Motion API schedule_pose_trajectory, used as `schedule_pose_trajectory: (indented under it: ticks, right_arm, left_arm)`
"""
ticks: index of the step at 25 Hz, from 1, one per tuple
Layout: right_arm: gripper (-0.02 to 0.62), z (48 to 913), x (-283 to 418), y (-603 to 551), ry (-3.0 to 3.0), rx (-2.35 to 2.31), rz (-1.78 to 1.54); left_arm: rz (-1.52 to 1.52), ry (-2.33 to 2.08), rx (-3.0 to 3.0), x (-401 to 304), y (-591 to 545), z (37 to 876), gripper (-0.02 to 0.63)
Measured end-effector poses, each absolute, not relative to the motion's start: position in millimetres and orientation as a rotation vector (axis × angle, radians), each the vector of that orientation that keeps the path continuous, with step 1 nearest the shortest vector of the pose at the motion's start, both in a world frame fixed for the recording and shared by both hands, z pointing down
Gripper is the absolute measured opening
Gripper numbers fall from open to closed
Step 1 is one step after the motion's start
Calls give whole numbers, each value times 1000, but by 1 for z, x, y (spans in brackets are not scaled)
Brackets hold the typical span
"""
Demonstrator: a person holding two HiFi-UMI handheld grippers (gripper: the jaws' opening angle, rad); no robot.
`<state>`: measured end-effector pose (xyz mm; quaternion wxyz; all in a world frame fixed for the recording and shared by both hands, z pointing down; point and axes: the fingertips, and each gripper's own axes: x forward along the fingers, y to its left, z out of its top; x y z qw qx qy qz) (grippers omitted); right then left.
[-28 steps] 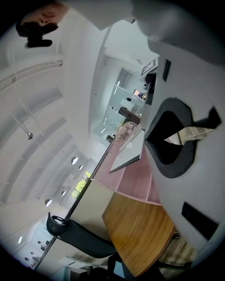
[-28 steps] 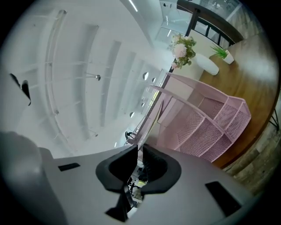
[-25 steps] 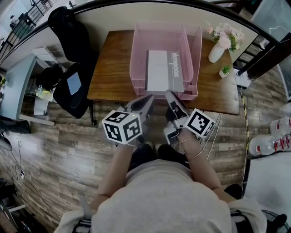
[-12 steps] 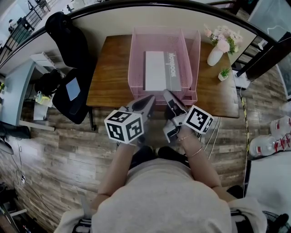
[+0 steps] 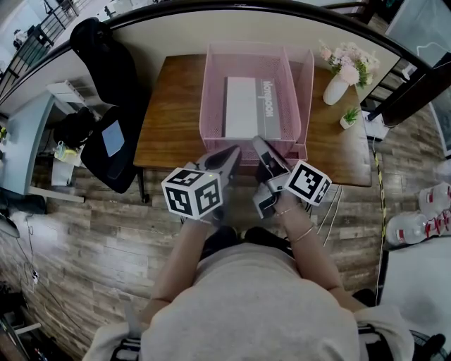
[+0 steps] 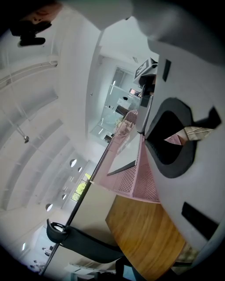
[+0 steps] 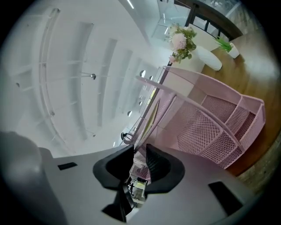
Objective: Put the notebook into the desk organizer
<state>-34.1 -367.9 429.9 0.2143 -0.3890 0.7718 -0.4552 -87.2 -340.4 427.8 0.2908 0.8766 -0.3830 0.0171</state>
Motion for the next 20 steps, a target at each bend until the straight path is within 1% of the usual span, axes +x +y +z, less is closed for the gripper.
schedule_pose_trajectory:
  ticks: [20]
  right_arm:
    - [86, 426, -32, -358, 2155, -1102, -1256]
  left_arm:
    - [23, -1005, 2318, -86, -333, 427, 11]
